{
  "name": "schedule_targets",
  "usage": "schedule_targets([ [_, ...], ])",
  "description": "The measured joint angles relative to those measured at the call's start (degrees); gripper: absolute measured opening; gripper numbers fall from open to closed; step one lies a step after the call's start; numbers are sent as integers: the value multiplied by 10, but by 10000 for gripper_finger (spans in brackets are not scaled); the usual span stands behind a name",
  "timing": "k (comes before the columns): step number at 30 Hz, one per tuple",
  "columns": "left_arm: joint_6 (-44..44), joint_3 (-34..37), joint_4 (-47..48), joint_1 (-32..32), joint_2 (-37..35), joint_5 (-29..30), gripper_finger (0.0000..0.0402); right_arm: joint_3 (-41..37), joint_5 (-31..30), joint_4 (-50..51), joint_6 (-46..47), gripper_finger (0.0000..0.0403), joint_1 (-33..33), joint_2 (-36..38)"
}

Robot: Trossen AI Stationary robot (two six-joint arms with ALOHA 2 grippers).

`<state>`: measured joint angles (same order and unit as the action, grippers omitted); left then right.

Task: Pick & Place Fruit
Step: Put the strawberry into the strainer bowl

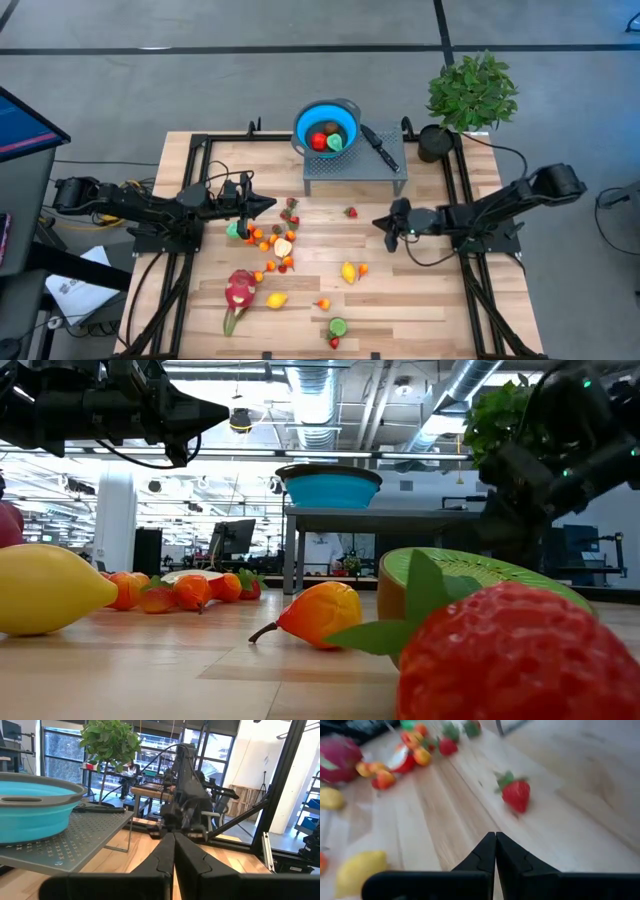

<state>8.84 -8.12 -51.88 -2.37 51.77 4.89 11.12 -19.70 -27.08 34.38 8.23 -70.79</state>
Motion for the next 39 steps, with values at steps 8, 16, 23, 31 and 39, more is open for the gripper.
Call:
schedule_targets([
  [8, 0, 0, 0, 0, 0, 0, 1, 34, 1, -1, -24, 30, 0, -71],
  [16, 0, 0, 0, 0, 0, 0, 1, 84, 1, -1, -73, 184, 0, -155],
  [23, 0, 0, 0, 0, 0, 0, 1, 125, 1, -1, -92, 299, -5, -216],
  [31, 0, 0, 0, 0, 0, 0, 1, 142, 1, -7, -36, 316, -42, -253],
  [39, 0, 0, 0, 0, 0, 0, 1, 143, 2, -23, -29, 315, -67, -260],
])
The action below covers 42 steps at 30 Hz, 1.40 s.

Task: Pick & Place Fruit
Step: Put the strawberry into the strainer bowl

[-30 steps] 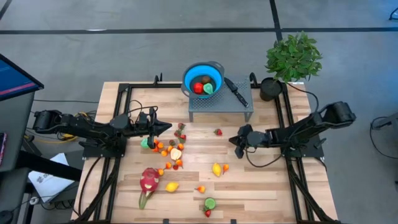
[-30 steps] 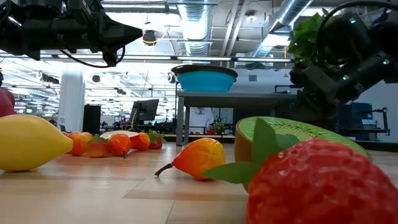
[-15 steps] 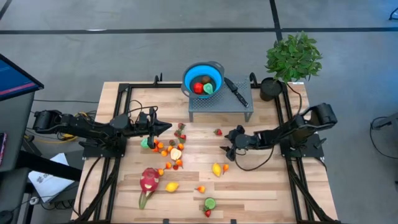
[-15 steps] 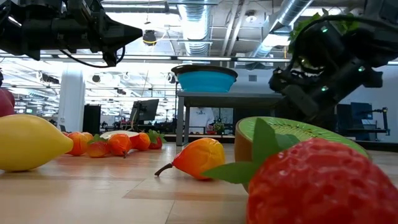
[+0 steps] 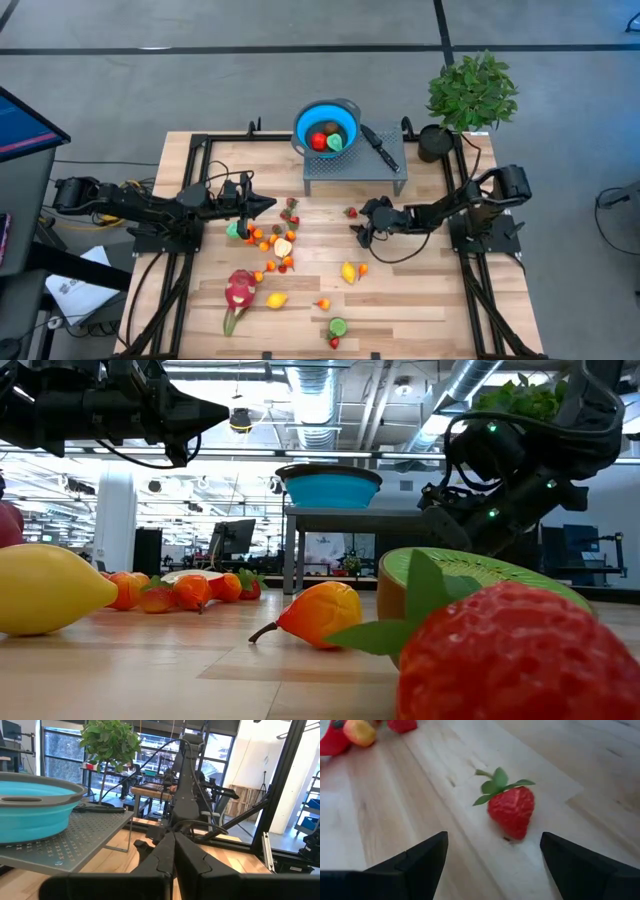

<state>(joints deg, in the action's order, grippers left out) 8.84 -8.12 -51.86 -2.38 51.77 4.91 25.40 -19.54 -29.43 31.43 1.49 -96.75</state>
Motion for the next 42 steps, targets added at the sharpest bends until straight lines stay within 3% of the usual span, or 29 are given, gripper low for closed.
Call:
schedule_targets([
  [14, 0, 0, 0, 0, 0, 0, 1, 63, -5, 90, -64, 291, -14, -2],
  [42, 0, 0, 0, 0, 0, 0, 1, 63, 0, 79, -66, 291, -26, -1],
])
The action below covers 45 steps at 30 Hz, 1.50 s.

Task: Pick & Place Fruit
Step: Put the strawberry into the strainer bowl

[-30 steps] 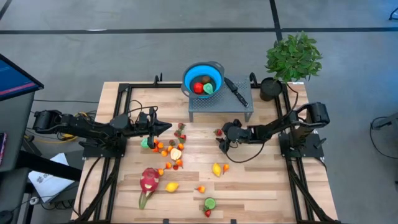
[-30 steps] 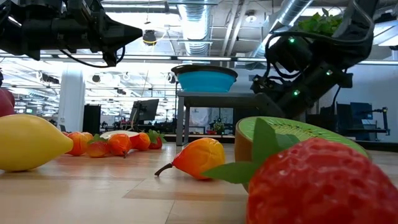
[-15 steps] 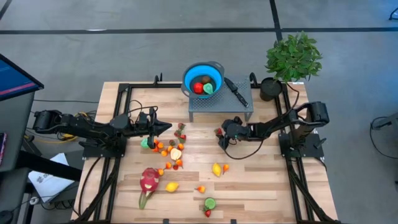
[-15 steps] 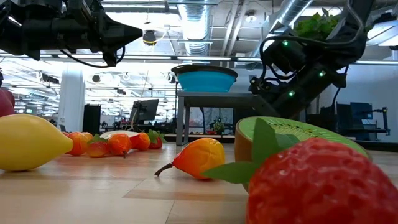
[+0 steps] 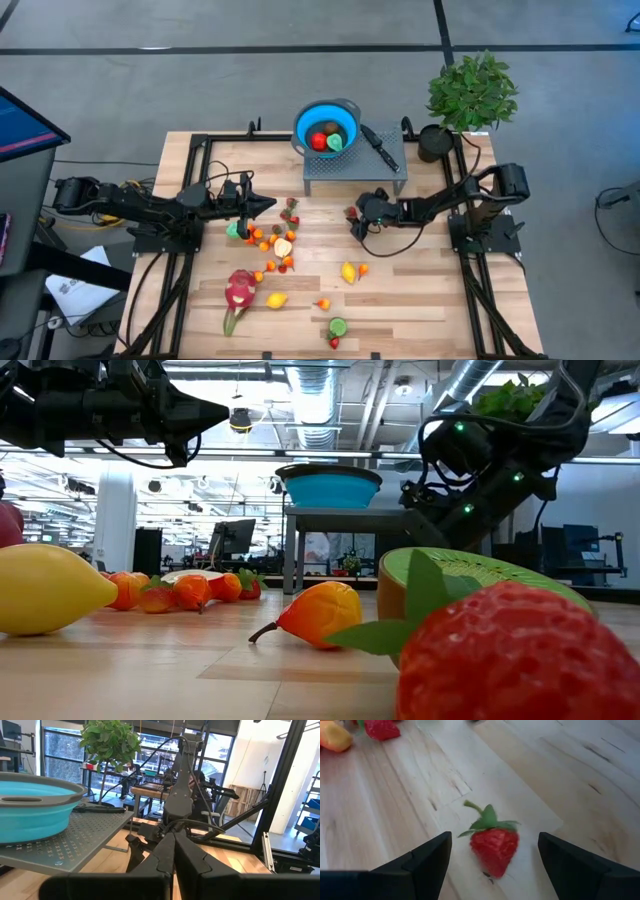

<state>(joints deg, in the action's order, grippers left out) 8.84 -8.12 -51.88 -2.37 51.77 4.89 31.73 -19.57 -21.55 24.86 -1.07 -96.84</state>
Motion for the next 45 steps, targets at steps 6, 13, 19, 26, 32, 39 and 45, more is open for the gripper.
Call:
schedule_targets([
  [6, 0, 0, 0, 0, 0, 0, 1, 0, 1, 0, 0, 291, 3, 0],
  [13, 0, 0, 0, 0, 0, 0, 1, 0, 0, -9, 0, 291, 3, 0],
  [19, 0, 0, 0, 0, 0, 0, 1, 0, 0, -15, 0, 291, 3, 0],
  [26, 0, 0, 0, 0, 0, 0, 1, 0, 0, -17, 1, 291, 3, 0],
  [32, 0, 0, 0, 0, 0, 0, 1, 0, 0, -17, 2, 291, 3, 0],
  [39, 0, 0, 0, 0, 0, 0, 1, 0, 0, -17, 2, 291, 3, 0],
  [45, 0, 0, 0, 0, 0, 0, 1, 0, 0, -17, 2, 291, 1, 0],
])
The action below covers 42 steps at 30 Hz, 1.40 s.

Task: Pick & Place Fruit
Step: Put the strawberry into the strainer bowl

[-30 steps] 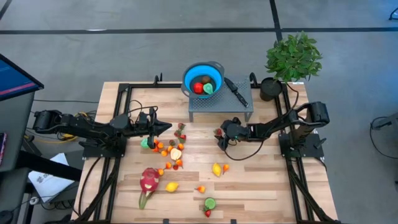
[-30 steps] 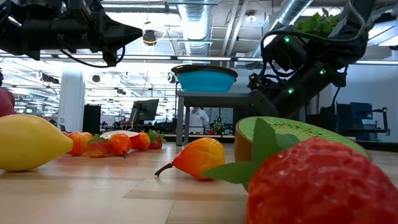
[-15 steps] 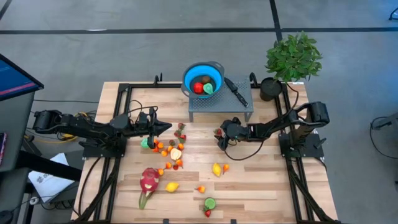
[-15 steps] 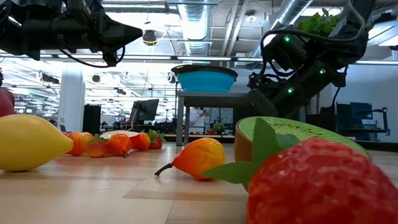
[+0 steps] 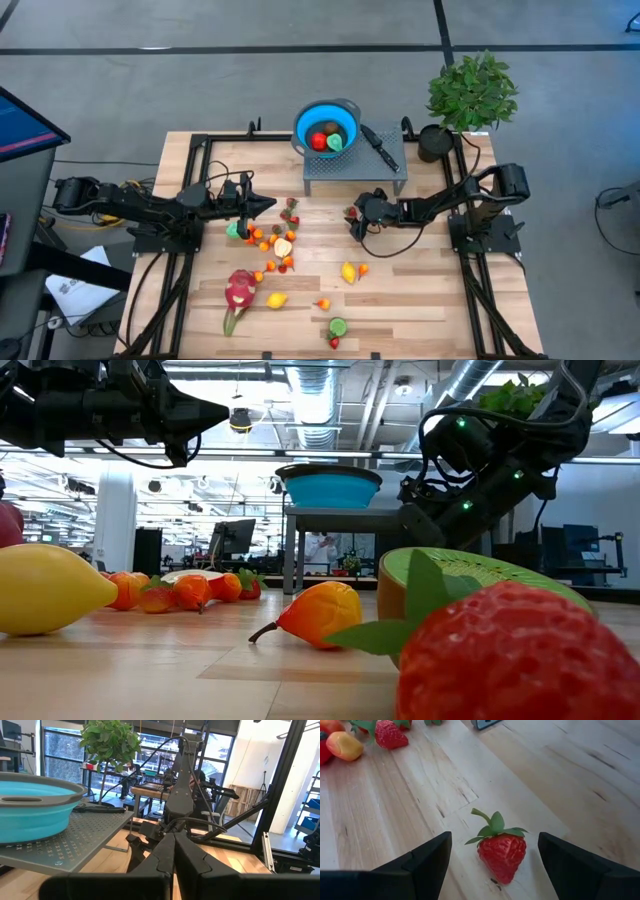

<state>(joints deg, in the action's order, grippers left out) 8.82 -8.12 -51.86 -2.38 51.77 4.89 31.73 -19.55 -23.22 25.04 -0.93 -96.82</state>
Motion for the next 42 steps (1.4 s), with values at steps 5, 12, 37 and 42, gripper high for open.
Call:
schedule_targets([
  [5, 0, 0, 0, 0, 0, 0, 1, 0, 0, 0, 0, 291, 0, 0],
  [12, 0, 0, 0, 0, 0, 0, 1, 0, 0, 0, 16, 291, 0, 0],
  [37, 0, 0, 0, 0, 0, 0, 1, 0, -20, 14, 14, 291, 0, 0],
  [42, 0, 0, 0, 0, 0, 0, 1, 0, -20, 13, 14, 291, 0, 0],
])
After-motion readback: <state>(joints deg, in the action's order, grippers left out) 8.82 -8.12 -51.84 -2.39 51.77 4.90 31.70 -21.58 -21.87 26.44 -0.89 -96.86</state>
